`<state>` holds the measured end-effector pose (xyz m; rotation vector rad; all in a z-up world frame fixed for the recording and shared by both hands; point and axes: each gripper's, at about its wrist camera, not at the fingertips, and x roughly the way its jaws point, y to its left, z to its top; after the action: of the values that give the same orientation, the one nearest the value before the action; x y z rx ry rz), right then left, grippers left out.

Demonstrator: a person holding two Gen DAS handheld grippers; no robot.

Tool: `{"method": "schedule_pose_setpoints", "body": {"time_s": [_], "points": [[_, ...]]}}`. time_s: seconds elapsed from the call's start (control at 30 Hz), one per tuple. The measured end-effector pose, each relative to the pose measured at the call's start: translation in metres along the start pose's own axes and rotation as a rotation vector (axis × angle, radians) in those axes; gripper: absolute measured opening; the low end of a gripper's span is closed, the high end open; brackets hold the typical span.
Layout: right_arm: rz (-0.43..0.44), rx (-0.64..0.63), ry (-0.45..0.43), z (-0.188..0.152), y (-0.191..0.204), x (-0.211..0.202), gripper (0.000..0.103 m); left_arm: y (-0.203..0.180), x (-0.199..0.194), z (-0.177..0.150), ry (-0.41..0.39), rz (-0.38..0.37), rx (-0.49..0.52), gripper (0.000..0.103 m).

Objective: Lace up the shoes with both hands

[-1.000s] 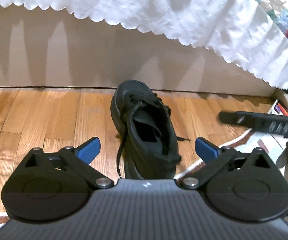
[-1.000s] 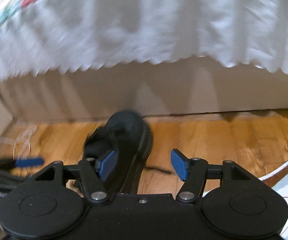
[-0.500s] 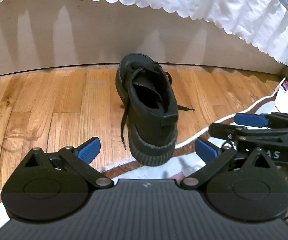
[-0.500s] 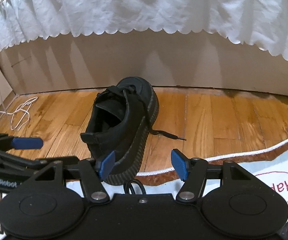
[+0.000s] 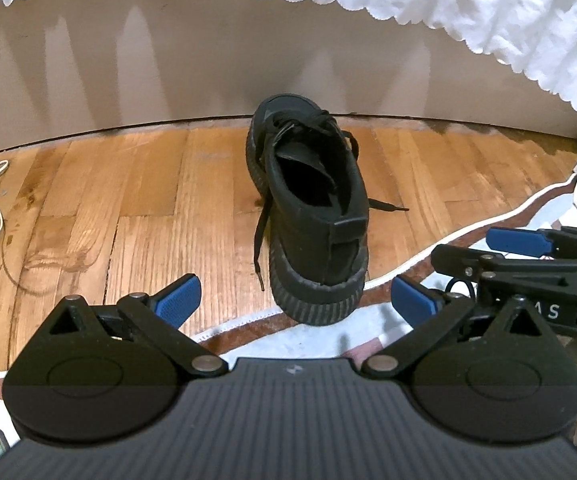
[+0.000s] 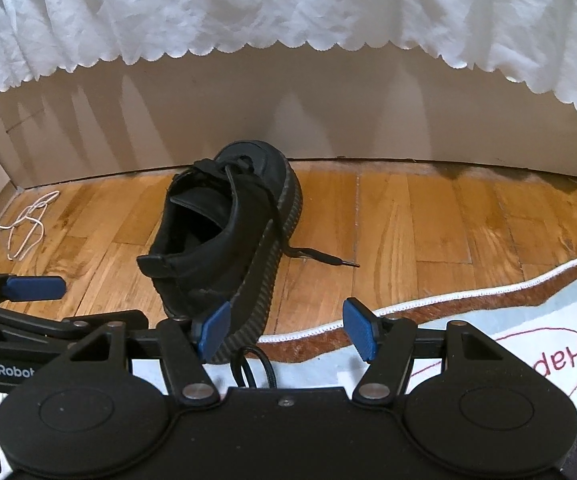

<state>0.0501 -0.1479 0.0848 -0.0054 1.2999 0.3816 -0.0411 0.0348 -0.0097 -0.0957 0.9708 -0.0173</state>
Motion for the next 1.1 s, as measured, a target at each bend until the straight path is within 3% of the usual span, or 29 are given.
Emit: {"method": "schedule_pose_setpoints", "body": {"time_s": [0.33, 0.93, 1.1], "points": [[-0.030, -0.008, 0.004, -0.002, 0.002, 0.000, 0.067, -0.011, -0.005, -0.001, -0.041, 0.072, 0.059, 0.103], [-0.087, -0.047, 0.035, -0.003, 0.007, 0.005, 0.067, -0.013, 0.004, 0.000, 0.002, 0.101, 0.094, 0.103], [-0.084, -0.041, 0.034, -0.003, 0.006, 0.005, 0.067, -0.015, 0.001, -0.003, -0.021, 0.122, 0.081, 0.103]]}}
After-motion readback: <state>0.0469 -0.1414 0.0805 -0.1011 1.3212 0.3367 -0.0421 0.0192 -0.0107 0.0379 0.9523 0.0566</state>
